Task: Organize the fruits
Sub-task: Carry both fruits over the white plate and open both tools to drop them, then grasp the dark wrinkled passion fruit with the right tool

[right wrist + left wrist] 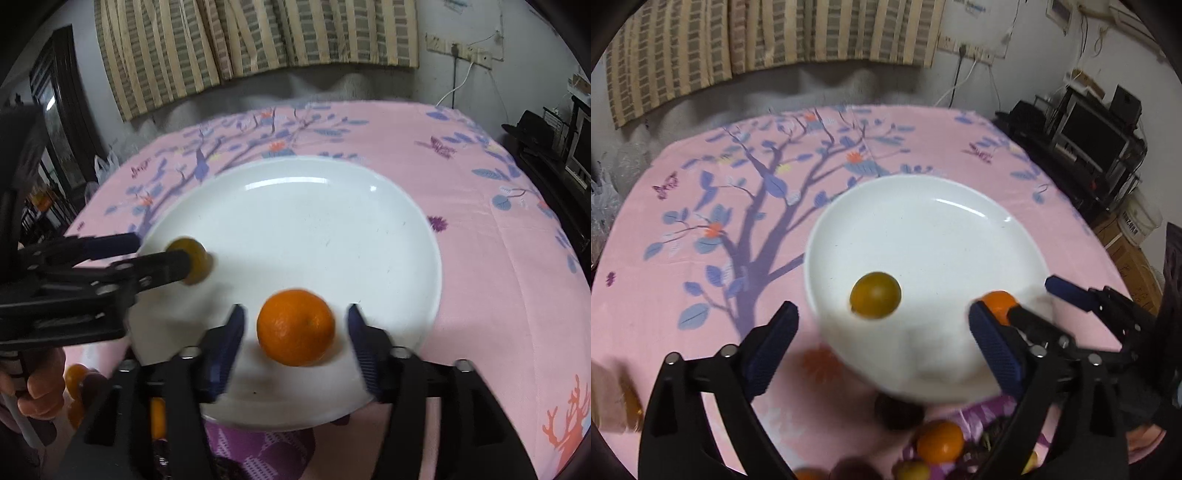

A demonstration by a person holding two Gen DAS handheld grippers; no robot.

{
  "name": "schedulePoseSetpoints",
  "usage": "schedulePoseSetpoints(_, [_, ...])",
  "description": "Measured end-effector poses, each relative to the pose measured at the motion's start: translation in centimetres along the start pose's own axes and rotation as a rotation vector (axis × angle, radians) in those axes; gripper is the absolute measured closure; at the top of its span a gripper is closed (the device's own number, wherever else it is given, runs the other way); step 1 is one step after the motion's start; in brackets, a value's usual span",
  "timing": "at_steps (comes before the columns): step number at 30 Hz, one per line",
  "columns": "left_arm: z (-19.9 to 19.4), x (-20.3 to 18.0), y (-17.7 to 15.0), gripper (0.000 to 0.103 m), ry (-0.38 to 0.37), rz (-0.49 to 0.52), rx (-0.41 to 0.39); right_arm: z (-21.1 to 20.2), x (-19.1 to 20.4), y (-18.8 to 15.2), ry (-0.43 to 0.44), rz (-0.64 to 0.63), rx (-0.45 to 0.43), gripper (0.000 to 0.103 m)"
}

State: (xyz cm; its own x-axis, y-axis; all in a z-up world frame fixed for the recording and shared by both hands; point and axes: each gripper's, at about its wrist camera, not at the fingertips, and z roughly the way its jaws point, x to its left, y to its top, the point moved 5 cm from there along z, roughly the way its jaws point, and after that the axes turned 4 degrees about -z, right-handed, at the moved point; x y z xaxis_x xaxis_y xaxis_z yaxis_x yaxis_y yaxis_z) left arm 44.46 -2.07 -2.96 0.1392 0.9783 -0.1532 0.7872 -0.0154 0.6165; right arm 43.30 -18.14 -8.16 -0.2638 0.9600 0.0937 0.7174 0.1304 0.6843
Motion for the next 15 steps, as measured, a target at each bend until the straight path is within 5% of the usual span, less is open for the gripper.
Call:
schedulePoseSetpoints(8, [-9.6,4.3,-8.1,0.005,0.032,-0.061,-0.109,-10.8,2.0,-3.2,0.062,0.020,-0.180,0.024])
schedulePoseSetpoints(15, [-10.2,10.1,-17.7,0.005,0.059,-0.207,-0.032,-14.4,5.3,-12.8,0.158,0.027,-0.078,0.021])
